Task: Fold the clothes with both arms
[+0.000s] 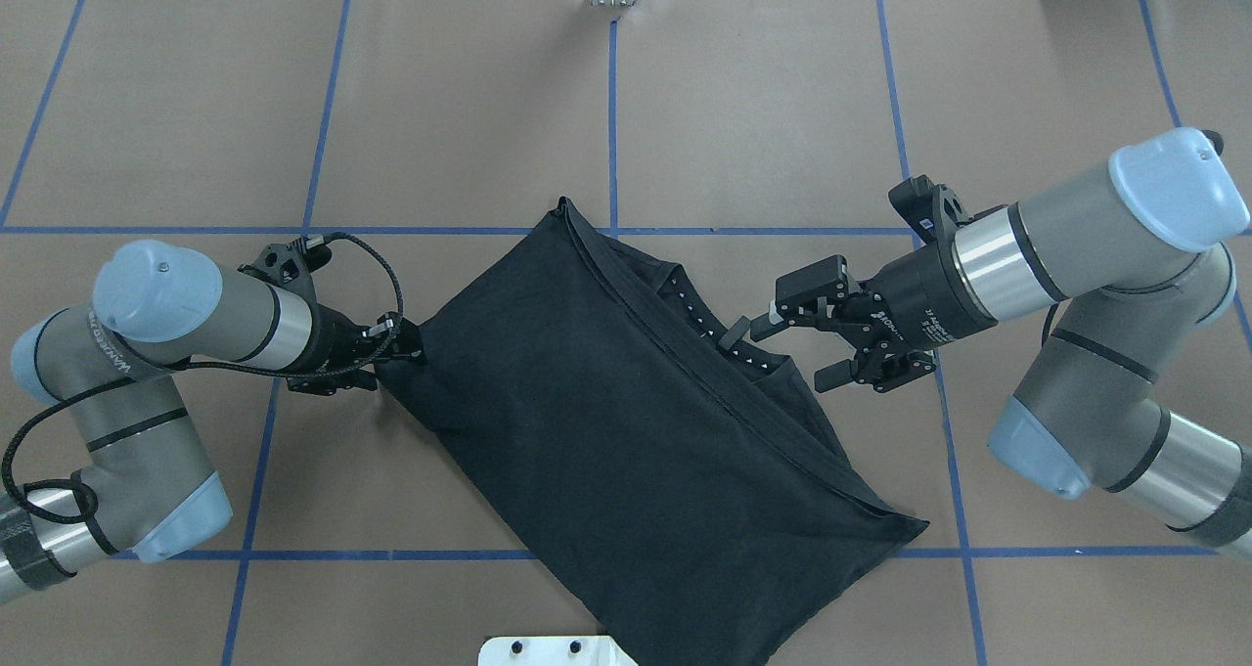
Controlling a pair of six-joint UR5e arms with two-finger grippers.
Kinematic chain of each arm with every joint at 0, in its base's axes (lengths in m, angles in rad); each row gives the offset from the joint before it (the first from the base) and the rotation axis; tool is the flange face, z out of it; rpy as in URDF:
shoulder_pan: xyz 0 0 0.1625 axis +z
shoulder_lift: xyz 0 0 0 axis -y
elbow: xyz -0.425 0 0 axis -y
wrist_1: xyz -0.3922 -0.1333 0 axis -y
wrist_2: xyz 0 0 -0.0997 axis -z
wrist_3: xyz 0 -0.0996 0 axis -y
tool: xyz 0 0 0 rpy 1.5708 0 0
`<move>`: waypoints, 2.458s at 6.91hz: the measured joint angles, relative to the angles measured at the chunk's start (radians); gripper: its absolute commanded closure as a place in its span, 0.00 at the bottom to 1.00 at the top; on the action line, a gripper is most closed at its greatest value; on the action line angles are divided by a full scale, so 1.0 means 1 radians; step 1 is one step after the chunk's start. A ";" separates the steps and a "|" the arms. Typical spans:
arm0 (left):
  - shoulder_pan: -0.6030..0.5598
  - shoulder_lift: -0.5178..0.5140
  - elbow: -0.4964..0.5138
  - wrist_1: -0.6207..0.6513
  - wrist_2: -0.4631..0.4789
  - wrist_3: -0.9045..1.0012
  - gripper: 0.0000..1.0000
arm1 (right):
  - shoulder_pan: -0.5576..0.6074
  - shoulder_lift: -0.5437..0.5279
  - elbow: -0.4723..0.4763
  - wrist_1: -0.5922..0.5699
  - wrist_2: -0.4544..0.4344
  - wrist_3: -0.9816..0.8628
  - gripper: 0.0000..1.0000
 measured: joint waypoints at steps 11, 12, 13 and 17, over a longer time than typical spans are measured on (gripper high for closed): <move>-0.208 -0.331 0.248 0.172 0.059 0.031 1.00 | 0.049 0.003 -0.005 0.003 -0.012 -0.005 0.00; -0.214 -0.394 0.330 0.128 0.091 0.031 1.00 | 0.062 0.003 -0.005 0.003 -0.012 -0.007 0.00; -0.219 -0.439 0.407 0.050 0.142 0.030 1.00 | 0.073 0.003 -0.005 0.003 -0.012 -0.007 0.00; -0.221 -0.542 0.626 -0.172 0.284 0.028 0.00 | 0.084 0.003 -0.004 0.004 -0.054 -0.022 0.00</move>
